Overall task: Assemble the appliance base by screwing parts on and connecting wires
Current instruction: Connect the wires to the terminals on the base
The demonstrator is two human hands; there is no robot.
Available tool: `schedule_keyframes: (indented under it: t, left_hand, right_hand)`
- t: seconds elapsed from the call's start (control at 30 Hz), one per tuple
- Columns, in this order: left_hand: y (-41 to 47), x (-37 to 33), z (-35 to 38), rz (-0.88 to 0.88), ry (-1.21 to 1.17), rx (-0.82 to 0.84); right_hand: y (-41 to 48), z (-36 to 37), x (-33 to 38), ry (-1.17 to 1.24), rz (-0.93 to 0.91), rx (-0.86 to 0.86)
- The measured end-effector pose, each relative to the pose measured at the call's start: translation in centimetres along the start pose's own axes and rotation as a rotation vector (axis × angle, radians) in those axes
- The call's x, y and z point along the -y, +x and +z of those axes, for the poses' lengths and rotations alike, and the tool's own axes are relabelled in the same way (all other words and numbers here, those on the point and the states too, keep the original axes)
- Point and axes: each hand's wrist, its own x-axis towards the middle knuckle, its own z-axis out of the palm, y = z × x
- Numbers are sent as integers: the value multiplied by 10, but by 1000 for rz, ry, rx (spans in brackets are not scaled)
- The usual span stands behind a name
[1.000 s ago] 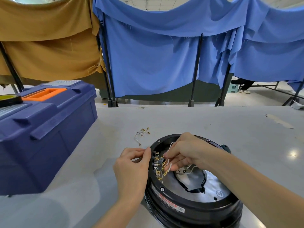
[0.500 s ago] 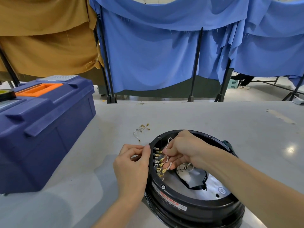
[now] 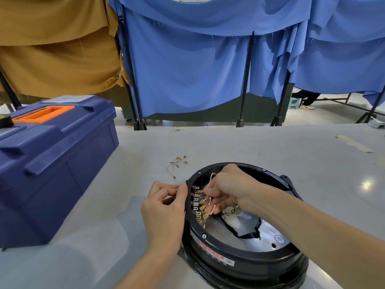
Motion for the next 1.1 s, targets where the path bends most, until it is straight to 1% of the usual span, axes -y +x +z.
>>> schedule_keyframes:
  t: [0.3, 0.5, 0.67, 0.8, 0.93, 1.03, 1.1]
  left_hand:
    - [1, -2, -1, -16, 29, 18]
    - [4, -2, -1, -3, 57, 33]
    - [5, -3, -2, 6, 82, 40]
    - [4, -4, -3, 22, 103, 25]
    - [2, -5, -4, 51, 147, 7]
    - [1, -7, -4, 58, 149, -2]
    - [0, -8, -4, 71, 178, -20]
  right_hand:
    - [6, 14, 3, -12, 9, -156]
    - [8, 25, 9, 28, 21, -242]
    - [3, 23, 10, 13, 23, -215]
    - [-5, 17, 8, -12, 20, -123]
    - [-18, 10, 7, 38, 9, -50]
    - [-28, 6, 4, 87, -3, -38]
    - [-33, 6, 2, 72, 6, -13]
